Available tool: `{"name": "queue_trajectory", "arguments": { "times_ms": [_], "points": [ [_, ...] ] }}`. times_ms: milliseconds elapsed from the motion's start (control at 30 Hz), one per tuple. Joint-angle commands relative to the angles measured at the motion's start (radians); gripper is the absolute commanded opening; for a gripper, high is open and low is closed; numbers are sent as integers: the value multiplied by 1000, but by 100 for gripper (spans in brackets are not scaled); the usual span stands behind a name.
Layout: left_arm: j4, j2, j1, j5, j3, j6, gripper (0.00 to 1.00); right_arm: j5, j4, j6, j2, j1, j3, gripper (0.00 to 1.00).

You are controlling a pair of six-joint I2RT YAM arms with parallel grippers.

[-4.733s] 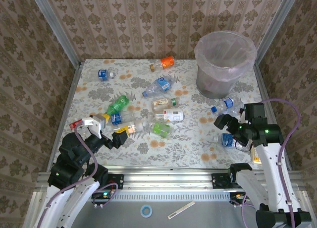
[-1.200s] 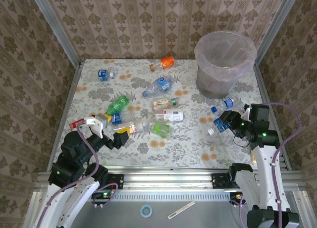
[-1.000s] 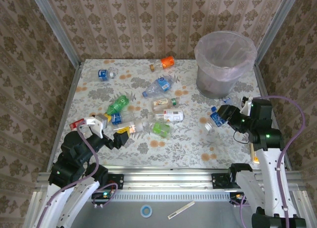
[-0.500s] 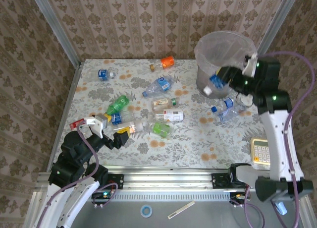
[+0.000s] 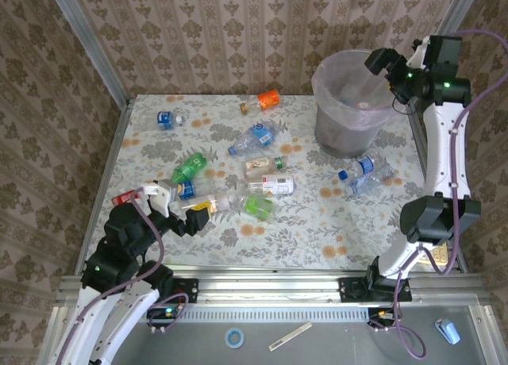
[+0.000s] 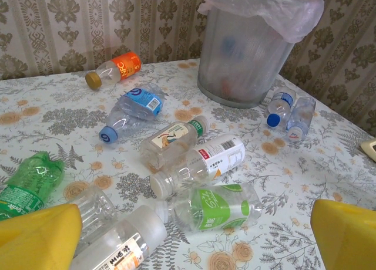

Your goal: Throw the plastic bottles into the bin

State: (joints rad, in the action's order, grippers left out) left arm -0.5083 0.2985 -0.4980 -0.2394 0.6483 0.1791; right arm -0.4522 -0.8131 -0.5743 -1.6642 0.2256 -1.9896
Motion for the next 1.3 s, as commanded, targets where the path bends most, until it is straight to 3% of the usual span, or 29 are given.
{"name": "queue_trajectory", "arguments": {
  "times_ms": [0,267,567,933,1267],
  "points": [
    [4,-6,-7,-1,18,-4,100,5,-58,45,157,31,41,100],
    [5,-13,-13,-1,17,-3,100,44,-140,91,317,78,279,100],
    [2,-21,-17,6,19,-7,100,16,-108,86,429,172,545,100],
    [4,-22,-17,0,19,-9,100,-36,-60,75,461,292,746,100],
    [4,-24,-19,-2,19,-9,100,-78,41,7,462,334,909,98]
  ]
}}
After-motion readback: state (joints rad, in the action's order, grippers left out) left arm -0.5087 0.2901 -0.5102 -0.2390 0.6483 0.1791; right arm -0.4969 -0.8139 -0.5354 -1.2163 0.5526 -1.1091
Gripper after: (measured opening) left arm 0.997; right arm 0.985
